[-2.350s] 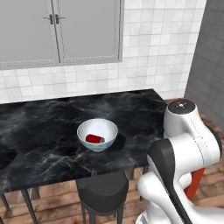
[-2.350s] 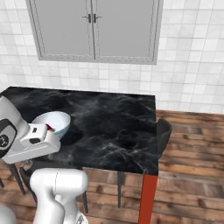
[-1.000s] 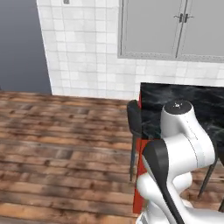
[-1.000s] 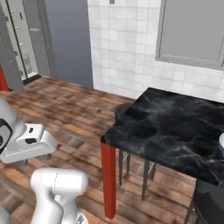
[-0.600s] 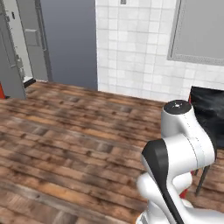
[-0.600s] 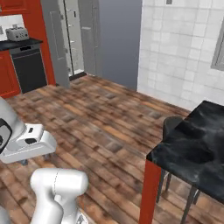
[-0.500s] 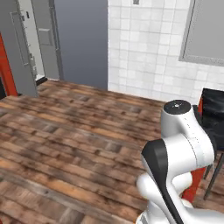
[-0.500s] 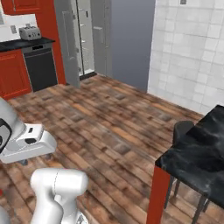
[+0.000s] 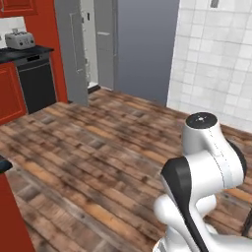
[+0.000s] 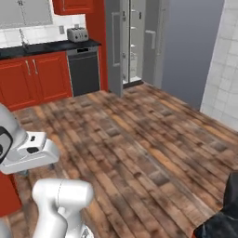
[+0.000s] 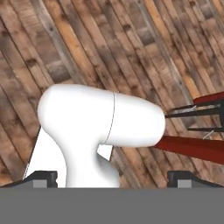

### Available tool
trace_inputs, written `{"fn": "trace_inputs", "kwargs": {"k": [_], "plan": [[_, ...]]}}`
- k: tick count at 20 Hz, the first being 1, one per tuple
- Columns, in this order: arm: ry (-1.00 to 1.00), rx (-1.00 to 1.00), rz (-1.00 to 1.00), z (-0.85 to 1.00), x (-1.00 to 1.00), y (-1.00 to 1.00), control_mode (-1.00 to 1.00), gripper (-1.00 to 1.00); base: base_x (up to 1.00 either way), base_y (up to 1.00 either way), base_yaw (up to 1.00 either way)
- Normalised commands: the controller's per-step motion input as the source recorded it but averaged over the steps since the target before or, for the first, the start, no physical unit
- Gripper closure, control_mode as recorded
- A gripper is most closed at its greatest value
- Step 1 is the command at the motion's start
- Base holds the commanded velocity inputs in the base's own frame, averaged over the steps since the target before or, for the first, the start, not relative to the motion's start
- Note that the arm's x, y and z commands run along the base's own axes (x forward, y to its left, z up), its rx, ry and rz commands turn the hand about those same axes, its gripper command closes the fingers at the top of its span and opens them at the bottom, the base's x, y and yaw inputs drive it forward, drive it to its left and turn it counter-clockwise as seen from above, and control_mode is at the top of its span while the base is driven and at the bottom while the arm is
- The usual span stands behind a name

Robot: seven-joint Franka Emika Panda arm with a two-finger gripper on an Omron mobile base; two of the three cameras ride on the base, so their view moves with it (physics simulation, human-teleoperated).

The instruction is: Open the fridge, grab two sodas, and place both sodas inside the bowl with ice on the dining counter.

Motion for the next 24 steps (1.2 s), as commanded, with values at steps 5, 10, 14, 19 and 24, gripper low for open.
{"fn": "trace_inputs", "kwargs": {"k": [5,10,14,19,24], "plan": [[0.0,0.0,0.0,0.0,0.0,0.0,1.0,-1.0,1.0,-0.14,0.29],[0.0,0.0,0.0,0.0,0.0,0.0,1.0,-1.0,1.0,-0.34,0.13],[0.0,0.0,0.0,0.0,0.0,0.0,1.0,-1.0,1.0,-0.46,0.0],[0.0,0.0,0.0,0.0,0.0,0.0,1.0,-1.0,1.0,-0.58,0.0],[0.0,0.0,0.0,0.0,0.0,0.0,1.0,-1.0,1.0,-0.57,0.01]]}}
